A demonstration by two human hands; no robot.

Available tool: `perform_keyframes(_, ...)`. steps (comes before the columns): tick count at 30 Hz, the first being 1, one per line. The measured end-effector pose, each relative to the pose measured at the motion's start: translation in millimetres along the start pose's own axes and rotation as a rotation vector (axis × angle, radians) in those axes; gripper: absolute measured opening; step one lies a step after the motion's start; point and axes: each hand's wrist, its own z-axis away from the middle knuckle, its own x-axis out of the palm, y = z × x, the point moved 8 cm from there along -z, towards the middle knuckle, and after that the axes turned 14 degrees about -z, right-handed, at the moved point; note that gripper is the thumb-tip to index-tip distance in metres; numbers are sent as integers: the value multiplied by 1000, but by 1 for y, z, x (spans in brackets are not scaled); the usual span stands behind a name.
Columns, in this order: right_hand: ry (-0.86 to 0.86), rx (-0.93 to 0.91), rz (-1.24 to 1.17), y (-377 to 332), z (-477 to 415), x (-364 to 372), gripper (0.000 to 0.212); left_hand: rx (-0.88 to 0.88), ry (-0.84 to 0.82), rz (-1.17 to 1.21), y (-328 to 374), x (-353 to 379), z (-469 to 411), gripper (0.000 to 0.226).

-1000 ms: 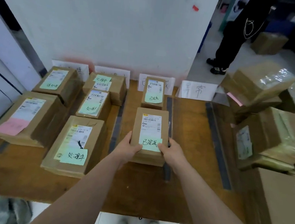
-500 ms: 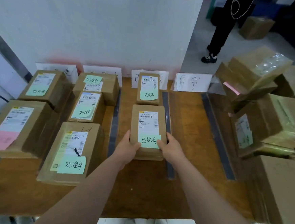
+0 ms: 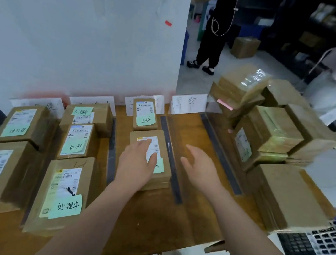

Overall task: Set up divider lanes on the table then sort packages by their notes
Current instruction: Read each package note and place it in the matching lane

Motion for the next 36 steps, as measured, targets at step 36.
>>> perform_keyframes(36, -73, 480, -597, 362, 83, -267, 33, 20, -475, 114, 362, 236, 135, 82)
